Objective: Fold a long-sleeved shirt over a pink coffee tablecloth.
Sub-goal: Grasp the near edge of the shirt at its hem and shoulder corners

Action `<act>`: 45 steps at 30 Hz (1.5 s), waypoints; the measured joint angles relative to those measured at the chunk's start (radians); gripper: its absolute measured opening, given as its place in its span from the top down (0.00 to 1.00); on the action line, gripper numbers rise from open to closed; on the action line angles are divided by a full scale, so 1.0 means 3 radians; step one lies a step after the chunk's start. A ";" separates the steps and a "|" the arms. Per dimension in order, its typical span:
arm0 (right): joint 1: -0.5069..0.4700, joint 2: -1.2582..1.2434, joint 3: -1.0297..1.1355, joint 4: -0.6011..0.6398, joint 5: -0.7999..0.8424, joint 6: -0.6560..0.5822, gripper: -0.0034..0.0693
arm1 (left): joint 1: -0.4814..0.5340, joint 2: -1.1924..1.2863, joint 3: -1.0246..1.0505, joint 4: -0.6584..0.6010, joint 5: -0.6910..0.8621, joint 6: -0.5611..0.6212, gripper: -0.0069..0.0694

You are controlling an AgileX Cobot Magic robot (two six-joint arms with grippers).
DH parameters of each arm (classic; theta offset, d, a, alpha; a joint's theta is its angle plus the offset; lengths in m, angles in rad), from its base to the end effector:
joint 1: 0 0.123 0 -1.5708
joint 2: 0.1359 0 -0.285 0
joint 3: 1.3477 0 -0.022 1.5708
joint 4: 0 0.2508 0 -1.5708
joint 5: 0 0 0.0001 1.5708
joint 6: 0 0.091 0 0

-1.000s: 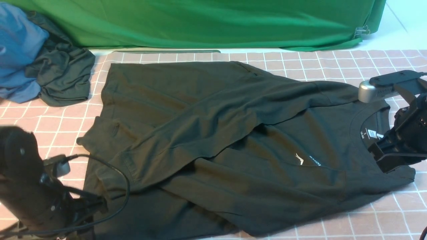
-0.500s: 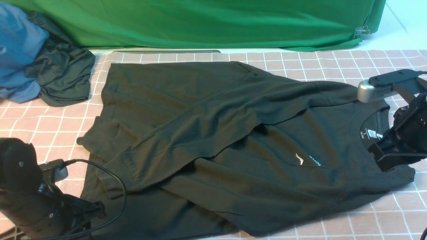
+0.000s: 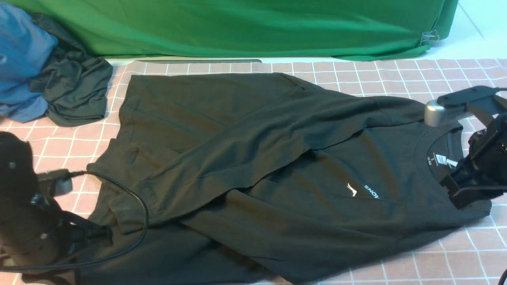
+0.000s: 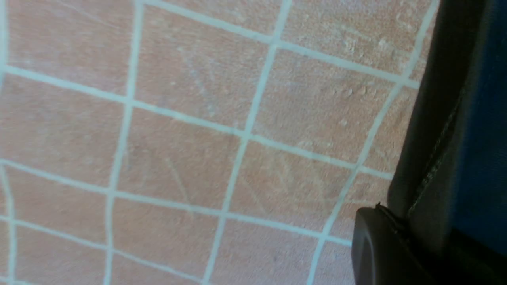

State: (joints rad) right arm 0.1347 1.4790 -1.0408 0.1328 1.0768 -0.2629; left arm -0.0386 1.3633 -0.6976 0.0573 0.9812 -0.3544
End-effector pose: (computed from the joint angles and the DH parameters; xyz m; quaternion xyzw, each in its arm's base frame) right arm 0.2649 0.0466 0.2527 -0.1699 0.9810 0.0558 0.0750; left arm 0.2026 -0.0035 0.1977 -0.1416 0.9896 0.0224 0.0101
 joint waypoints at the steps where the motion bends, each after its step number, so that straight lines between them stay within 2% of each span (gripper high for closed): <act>1: 0.0000 0.0000 0.0008 -0.0025 0.0053 0.0015 0.85 | 0.0000 -0.0127 -0.0007 0.0052 0.0064 -0.0024 0.85; 6: 0.0000 -0.0006 0.0150 -0.0124 0.0050 0.0238 0.76 | 0.0000 -0.0474 -0.0011 0.0287 0.0199 -0.0165 0.85; 9: 0.0000 -0.0006 0.0297 -0.0143 0.0016 0.0320 0.59 | 0.0000 -0.0648 -0.0011 0.0349 0.0270 -0.0197 0.85; 13: 0.0000 -0.0006 0.0506 -0.0146 -0.0062 0.0357 0.42 | 0.0000 -0.0746 -0.0011 0.0372 0.0304 -0.0197 0.85; 21: 0.0000 0.0316 0.0732 -0.0110 -0.0577 0.0558 0.31 | 0.0000 -0.0759 -0.0011 0.0379 0.0269 -0.0234 0.85; 23: 0.0000 0.0513 0.0732 -0.0107 -0.0773 0.0607 0.19 | 0.0000 -0.0759 -0.0011 0.0376 0.0269 -0.0234 0.85; 25: 0.0000 0.0627 0.0727 -0.0123 -0.0865 0.0621 0.13 | 0.0000 -0.0759 -0.0011 0.0369 0.0269 -0.0234 0.85; 36: 0.0000 0.0640 0.0718 -0.0120 -0.1006 0.0754 0.14 | 0.0000 -0.0770 -0.0011 0.0319 0.0269 -0.0224 0.85; 45: 0.0000 0.0271 0.0730 -0.0100 -0.1302 0.0696 0.14 | 0.0000 -0.0776 -0.0011 0.0309 0.0257 -0.0214 0.85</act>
State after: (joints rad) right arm 0.1347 1.5603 -0.8219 0.1028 0.6861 -0.0542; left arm -0.0386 1.1305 -0.7007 0.1500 1.0583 -0.4187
